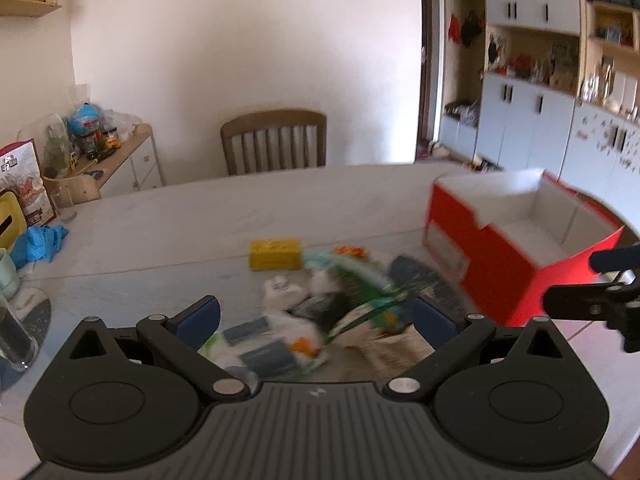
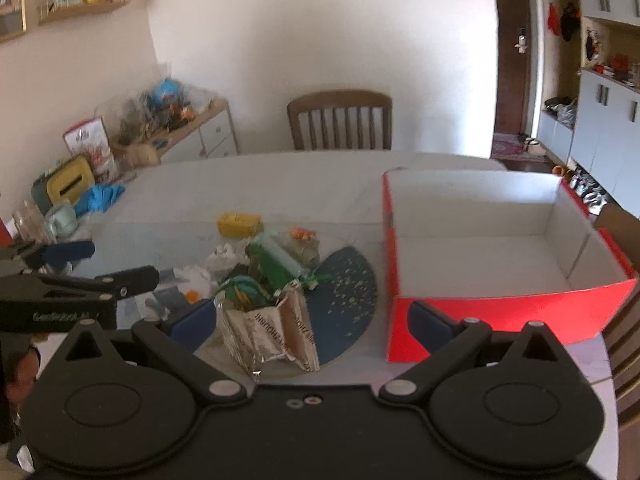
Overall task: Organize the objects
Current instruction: 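Move both tools toward the pile of items on the table, then grasp the white-green tissue pack with the left tool while the right grasps the silver foil bag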
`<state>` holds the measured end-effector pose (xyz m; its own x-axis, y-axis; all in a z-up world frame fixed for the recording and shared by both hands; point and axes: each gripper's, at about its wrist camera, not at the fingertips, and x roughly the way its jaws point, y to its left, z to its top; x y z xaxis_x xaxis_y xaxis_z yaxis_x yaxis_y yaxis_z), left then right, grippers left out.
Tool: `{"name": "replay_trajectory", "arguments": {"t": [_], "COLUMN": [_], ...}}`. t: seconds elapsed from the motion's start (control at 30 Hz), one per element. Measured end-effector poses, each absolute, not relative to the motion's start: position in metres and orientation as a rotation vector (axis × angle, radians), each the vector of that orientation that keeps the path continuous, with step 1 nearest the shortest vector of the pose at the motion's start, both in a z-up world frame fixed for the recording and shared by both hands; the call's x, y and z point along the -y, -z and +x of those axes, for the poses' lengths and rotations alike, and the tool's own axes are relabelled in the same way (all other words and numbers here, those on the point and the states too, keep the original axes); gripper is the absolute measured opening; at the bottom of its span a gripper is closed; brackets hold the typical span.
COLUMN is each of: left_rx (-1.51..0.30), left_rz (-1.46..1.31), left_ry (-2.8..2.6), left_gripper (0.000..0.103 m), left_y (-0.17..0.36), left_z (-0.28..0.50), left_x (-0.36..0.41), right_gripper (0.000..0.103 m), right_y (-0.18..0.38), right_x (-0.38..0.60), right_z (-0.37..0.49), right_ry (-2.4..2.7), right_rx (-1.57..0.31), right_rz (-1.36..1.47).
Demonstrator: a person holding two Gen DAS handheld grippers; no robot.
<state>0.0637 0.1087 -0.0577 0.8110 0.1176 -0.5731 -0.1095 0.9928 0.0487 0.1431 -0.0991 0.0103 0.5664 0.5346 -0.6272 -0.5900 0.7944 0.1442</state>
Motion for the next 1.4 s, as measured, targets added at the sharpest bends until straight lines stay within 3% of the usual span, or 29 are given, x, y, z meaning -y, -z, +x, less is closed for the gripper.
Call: {"name": "replay_trajectory", "arguments": {"t": [1.07, 1.33, 1.4], "left_rx": [-0.834, -0.859, -0.856], "left_rz": [0.169, 0.114, 0.100], "left_ry": [0.066, 0.100, 0.103], "left_gripper": [0.102, 0.083, 0.074], "left_y": [0.152, 0.161, 0.161], "left_z": [0.140, 0.147, 0.147], "left_x": [-0.189, -0.199, -0.201], "right_gripper": [0.102, 0.098, 0.095], "right_y": [0.081, 0.087, 0.087], "right_x": [0.001, -0.005, -0.006], "right_z": [0.183, 0.187, 0.187], "right_ry": [-0.756, -0.750, -0.751], "right_rx": [-0.914, -0.940, -0.943], "right_rz": [-0.328, -0.336, -0.339]}}
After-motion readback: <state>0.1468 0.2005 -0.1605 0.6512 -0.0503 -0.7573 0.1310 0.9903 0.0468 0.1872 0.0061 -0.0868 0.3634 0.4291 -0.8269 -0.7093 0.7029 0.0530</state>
